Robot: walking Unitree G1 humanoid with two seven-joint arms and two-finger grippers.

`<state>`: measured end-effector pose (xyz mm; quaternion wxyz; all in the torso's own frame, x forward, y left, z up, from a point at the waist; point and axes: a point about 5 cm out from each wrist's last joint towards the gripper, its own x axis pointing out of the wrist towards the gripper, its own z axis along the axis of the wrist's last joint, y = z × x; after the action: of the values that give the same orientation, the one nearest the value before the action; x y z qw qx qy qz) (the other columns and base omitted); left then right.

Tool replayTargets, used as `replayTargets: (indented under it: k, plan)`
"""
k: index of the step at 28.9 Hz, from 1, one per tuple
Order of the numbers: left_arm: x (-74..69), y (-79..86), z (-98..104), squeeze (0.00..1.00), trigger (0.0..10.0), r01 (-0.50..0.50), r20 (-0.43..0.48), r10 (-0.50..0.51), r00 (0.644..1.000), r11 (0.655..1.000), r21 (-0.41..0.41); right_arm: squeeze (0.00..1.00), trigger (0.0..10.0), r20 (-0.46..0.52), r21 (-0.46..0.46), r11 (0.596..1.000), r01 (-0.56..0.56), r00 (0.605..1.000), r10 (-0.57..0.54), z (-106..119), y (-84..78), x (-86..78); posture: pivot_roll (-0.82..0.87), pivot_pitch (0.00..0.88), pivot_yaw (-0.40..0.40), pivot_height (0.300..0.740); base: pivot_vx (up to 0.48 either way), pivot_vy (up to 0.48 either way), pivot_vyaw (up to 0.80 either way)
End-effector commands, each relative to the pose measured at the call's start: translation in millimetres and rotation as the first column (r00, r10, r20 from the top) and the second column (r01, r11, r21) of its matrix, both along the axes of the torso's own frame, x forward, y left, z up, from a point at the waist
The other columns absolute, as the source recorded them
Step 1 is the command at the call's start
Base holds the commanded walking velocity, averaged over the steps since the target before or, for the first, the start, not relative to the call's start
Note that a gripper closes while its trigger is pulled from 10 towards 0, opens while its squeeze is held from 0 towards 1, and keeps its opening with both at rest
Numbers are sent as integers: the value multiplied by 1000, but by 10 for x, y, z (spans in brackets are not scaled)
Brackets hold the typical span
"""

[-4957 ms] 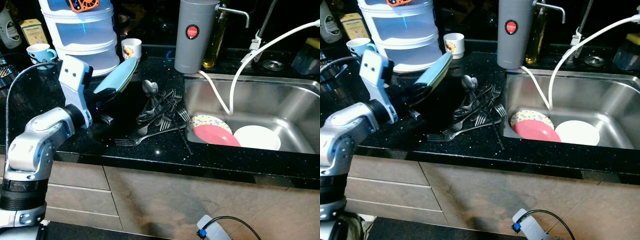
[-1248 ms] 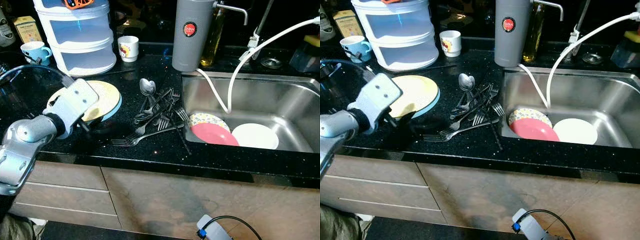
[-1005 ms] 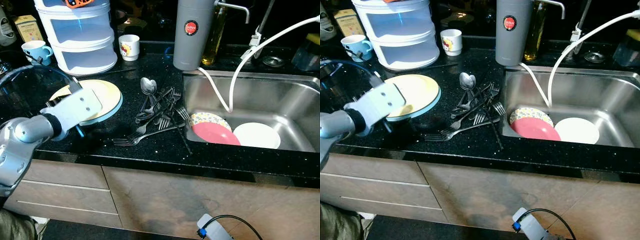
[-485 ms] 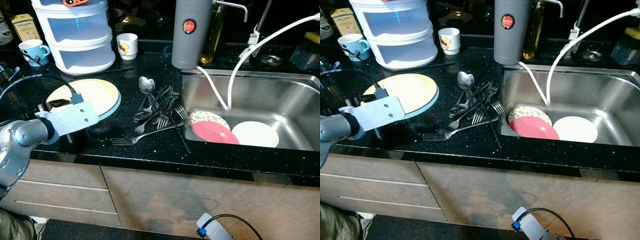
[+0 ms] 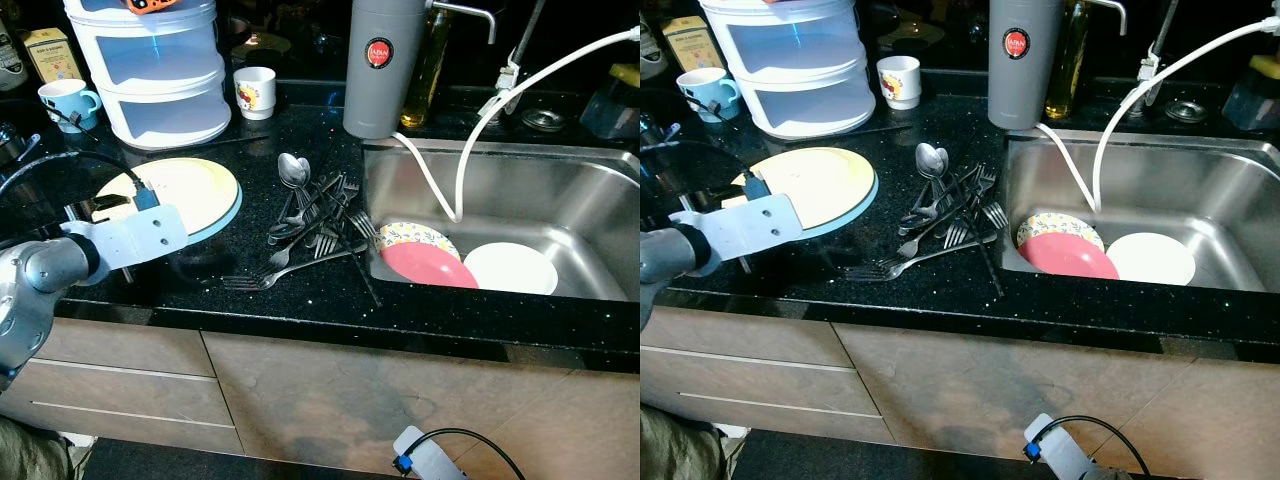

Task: Kitchen organization

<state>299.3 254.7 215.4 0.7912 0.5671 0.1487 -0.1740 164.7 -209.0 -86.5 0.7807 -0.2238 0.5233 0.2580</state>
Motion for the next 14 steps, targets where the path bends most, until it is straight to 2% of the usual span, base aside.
replayTargets:
  k: [1,9,14]
  plan:
    - [13,18,-70,0,10000,-9,-20,9,1000,1000,-2,0,10000,-1,-3,1000,-6,1000,6,-4,3,-8,51,0,-6,740,0,0,0]
    - [144,-33,-68,0,10000,15,41,-14,999,999,-42,0,10000,-2,-3,1000,-5,1000,5,-7,-2,-17,43,0,-5,740,0,0,0]
    - [155,-86,-56,0,10000,35,38,-32,999,996,-80,0,10000,-2,-3,1000,-4,1000,4,-8,-3,-20,41,0,-4,740,0,0,0]
